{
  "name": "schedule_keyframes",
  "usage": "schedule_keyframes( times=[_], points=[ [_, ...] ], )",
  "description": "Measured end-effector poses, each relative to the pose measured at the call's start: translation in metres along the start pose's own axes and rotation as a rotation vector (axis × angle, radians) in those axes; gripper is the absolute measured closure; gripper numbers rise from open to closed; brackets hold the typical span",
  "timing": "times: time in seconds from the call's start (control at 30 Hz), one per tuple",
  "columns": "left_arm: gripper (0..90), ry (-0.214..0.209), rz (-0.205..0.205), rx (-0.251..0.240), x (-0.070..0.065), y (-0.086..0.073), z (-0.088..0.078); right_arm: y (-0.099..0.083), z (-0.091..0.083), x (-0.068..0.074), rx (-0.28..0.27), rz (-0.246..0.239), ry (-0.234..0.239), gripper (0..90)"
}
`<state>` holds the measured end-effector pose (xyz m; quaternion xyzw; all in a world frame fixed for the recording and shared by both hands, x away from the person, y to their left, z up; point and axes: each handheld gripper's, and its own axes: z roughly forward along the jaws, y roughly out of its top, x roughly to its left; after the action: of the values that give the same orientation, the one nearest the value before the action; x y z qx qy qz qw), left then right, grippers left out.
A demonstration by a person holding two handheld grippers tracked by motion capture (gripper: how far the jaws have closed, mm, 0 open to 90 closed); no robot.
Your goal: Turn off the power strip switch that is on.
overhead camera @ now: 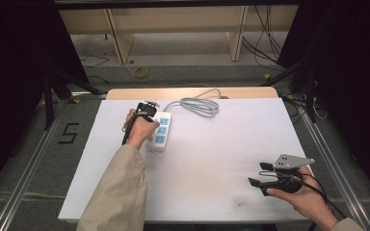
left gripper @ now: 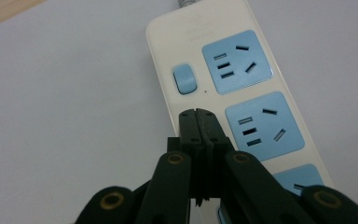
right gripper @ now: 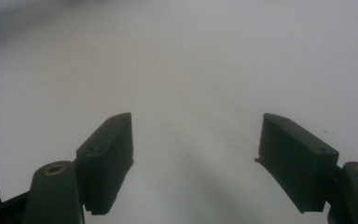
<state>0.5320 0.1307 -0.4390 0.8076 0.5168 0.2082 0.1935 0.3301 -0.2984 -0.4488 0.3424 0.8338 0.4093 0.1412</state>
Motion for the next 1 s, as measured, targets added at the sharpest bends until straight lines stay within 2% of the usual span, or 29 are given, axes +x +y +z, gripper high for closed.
schedule_keyframes(
  times=[0.27,0.3,0.53,0.67,0.73,0.83,0.9,1.0],
  points=[
    [89.2,-0.012,-0.014,-0.063,0.006,-0.001,-0.015,0.000,0.001,0.000,0.002,-0.003,-0.001,26.8],
    [82.7,-0.018,-0.015,-0.071,0.007,-0.001,-0.017,0.000,0.001,0.000,0.002,-0.002,-0.001,26.7],
    [77.9,-0.053,-0.031,-0.119,0.011,-0.005,-0.032,0.000,0.001,0.000,0.004,-0.002,0.000,26.7],
    [69.0,-0.085,-0.038,-0.164,0.012,-0.008,-0.040,0.000,0.001,-0.001,0.006,0.000,0.002,26.7],
    [61.7,-0.127,-0.038,-0.200,0.014,-0.010,-0.044,0.000,0.001,-0.001,0.006,0.000,0.002,26.7],
    [50.5,-0.158,-0.052,-0.268,0.015,-0.014,-0.049,0.000,0.002,-0.001,0.006,0.002,0.003,26.7],
    [42.1,-0.164,-0.038,-0.289,0.014,-0.018,-0.051,0.000,0.002,-0.001,0.006,0.002,0.003,26.7],
    [32.5,-0.188,-0.046,-0.307,0.012,-0.023,-0.054,0.000,0.002,-0.001,0.006,0.003,0.003,26.7]
  ],
)
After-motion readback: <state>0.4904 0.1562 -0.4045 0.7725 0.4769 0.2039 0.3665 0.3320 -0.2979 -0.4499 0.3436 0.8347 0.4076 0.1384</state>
